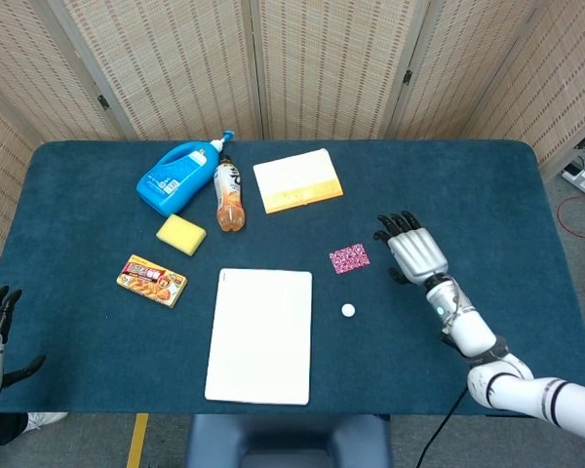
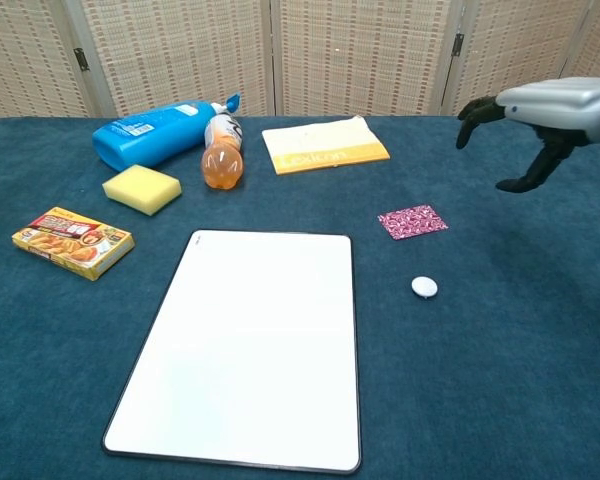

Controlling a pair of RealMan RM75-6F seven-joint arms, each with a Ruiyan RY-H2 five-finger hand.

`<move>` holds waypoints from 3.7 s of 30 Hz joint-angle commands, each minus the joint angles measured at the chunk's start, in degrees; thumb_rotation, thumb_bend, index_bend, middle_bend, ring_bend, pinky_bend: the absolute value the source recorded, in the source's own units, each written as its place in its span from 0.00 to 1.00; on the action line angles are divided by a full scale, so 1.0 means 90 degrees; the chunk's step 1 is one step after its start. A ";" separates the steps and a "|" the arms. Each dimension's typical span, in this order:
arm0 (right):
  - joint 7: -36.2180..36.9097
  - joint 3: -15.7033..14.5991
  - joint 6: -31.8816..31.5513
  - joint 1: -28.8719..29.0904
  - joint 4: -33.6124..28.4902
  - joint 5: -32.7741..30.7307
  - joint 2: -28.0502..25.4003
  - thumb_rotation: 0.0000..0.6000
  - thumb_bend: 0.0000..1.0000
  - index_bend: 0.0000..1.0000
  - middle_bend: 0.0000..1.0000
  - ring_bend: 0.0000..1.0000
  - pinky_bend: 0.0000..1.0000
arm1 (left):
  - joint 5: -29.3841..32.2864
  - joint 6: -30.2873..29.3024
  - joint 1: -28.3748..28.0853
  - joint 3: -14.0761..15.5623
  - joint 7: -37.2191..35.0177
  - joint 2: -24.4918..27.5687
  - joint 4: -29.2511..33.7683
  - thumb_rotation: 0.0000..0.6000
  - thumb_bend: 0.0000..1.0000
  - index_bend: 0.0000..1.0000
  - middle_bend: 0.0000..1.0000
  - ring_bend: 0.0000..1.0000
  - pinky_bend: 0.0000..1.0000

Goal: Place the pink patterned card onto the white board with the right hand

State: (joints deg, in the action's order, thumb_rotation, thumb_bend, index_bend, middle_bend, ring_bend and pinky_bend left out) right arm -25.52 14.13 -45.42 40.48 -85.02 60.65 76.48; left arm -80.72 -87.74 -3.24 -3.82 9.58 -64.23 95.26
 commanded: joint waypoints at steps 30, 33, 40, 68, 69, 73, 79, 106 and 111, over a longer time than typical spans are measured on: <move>-0.1006 -0.0462 0.0988 0.1793 0.2974 -0.2021 0.2340 1.00 0.33 0.28 0.14 0.10 0.00 | 0.0138 0.0111 0.0080 -0.0010 -0.0168 -0.0007 -0.0115 1.00 0.21 0.06 0.05 0.05 0.00; -0.1092 -0.0499 0.0976 0.1872 0.2993 -0.2110 0.2391 1.00 0.33 0.28 0.14 0.10 0.00 | 0.0141 0.0143 0.0067 -0.0012 -0.0168 -0.0012 -0.0128 1.00 0.21 0.06 0.05 0.05 0.00; -0.1157 -0.0586 0.0899 0.1924 0.2985 -0.2192 0.2464 1.00 0.33 0.28 0.14 0.11 0.00 | 0.0153 0.0141 0.0079 -0.0020 -0.0206 -0.0014 -0.0161 1.00 0.21 0.06 0.05 0.05 0.00; -0.1173 -0.0737 0.0873 0.1956 0.3206 -0.2343 0.2523 1.00 0.31 0.28 0.14 0.11 0.00 | 0.0166 0.0208 0.0053 -0.0034 -0.0115 0.0012 -0.0082 1.00 0.21 0.06 0.05 0.05 0.00; -0.1176 -0.0741 0.0875 0.1957 0.3215 -0.2352 0.2526 1.00 0.31 0.28 0.14 0.11 0.00 | 0.0168 0.0210 0.0051 -0.0036 -0.0110 0.0010 -0.0077 1.00 0.21 0.06 0.05 0.05 0.00; -0.1209 -0.0762 0.0893 0.1972 0.3296 -0.2398 0.2569 1.00 0.31 0.28 0.14 0.10 0.00 | 0.0170 0.0215 0.0046 -0.0036 -0.0085 0.0015 -0.0058 1.00 0.21 0.06 0.05 0.05 0.00; -0.1216 -0.0757 0.0884 0.1991 0.3410 -0.2412 0.2642 1.00 0.30 0.30 0.15 0.10 0.00 | 0.0187 0.0218 0.0050 -0.0035 -0.0060 0.0023 -0.0039 1.00 0.21 0.06 0.05 0.05 0.00; -0.1163 -0.0693 0.0315 0.2033 0.0901 -0.1638 0.1674 1.00 0.31 0.37 0.17 0.10 0.00 | 0.0172 0.0174 0.0063 -0.0031 0.0046 0.0115 0.0143 1.00 0.21 0.06 0.05 0.05 0.00; -0.1401 -0.0815 0.0282 0.2212 0.0368 -0.1560 0.1723 1.00 0.31 0.37 0.17 0.09 0.00 | 0.0149 0.0101 0.0110 -0.0019 0.0033 0.0173 0.0168 1.00 0.21 0.06 0.05 0.05 0.00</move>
State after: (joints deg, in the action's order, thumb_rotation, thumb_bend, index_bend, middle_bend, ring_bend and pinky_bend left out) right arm -37.24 7.28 -42.57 59.66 -80.58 46.17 91.97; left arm -79.38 -86.76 -2.32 -3.99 9.92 -62.73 96.74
